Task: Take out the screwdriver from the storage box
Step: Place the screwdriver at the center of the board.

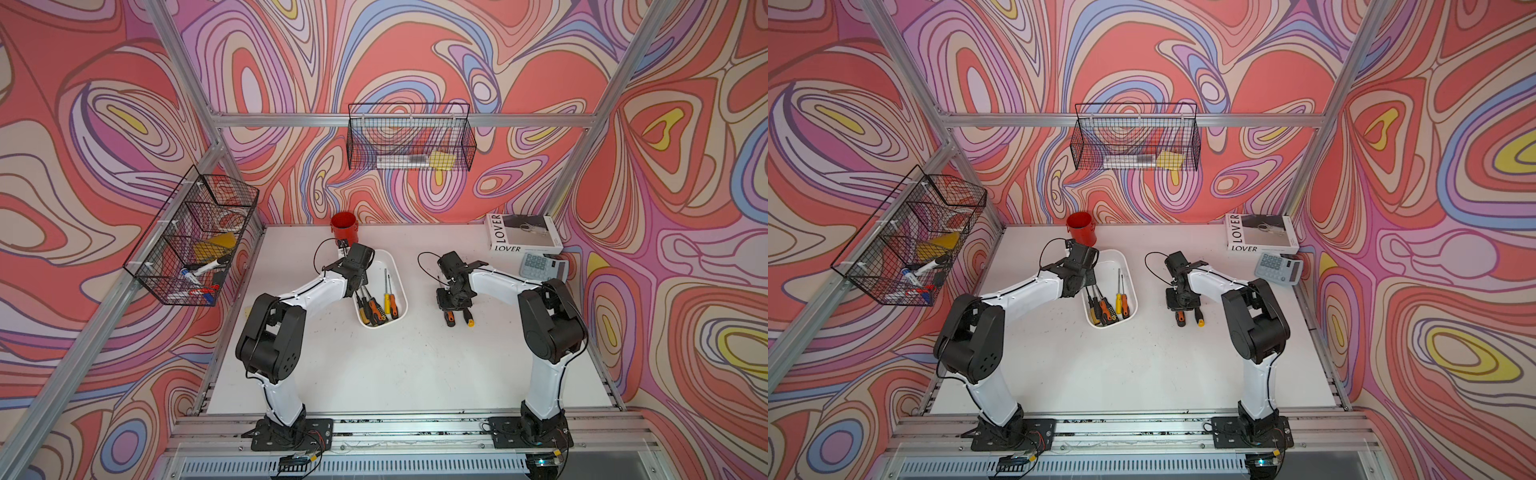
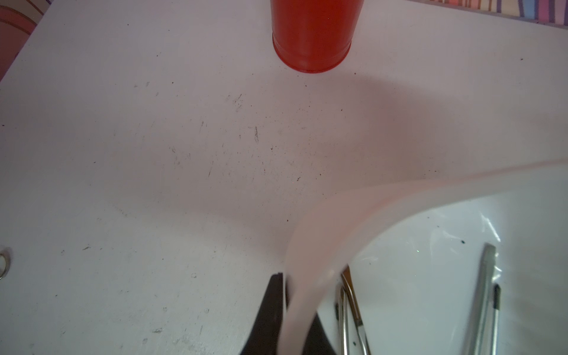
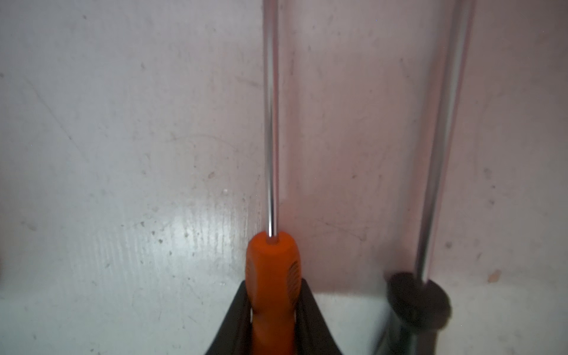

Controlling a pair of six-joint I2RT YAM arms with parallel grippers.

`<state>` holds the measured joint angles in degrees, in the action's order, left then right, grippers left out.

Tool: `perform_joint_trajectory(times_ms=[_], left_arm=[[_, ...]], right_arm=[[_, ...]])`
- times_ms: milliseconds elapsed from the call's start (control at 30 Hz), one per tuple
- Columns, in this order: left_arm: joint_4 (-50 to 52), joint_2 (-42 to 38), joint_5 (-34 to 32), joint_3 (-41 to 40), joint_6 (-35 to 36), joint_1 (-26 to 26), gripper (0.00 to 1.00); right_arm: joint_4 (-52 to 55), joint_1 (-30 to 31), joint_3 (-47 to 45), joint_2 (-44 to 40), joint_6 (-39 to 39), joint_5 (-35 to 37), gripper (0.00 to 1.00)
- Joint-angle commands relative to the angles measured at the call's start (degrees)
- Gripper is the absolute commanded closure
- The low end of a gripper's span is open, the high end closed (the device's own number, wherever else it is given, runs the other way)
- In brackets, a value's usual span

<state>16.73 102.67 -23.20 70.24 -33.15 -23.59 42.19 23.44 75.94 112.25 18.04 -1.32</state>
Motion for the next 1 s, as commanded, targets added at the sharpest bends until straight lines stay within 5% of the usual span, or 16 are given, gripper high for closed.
perform_joint_trajectory(times_ms=[0,100,300,400,967], left_arm=[[1.6,0.1,-2.8,0.6,1.7,0.1,1.00],[1.8,0.2,-2.9,0.5,1.5,0.1,1.00],[1.8,0.0,-2.9,0.3,1.5,0.1,1.00],[1.8,0.0,-2.9,0.3,1.3,0.1,1.00],[1.6,-0.2,-3.0,-0.1,1.3,0.1,1.00]], right_arm=[[1.2,0.1,1.7,2.4,-0.5,-0.1,1.00],[1.4,0.1,2.2,3.4,0.0,0.4,1.00],[1.9,0.1,2.5,3.5,0.4,1.1,0.57],[2.1,0.1,3.1,3.2,0.4,1.2,0.46],[-0.5,0.1,6.9,-3.3,0.3,0.0,0.18]])
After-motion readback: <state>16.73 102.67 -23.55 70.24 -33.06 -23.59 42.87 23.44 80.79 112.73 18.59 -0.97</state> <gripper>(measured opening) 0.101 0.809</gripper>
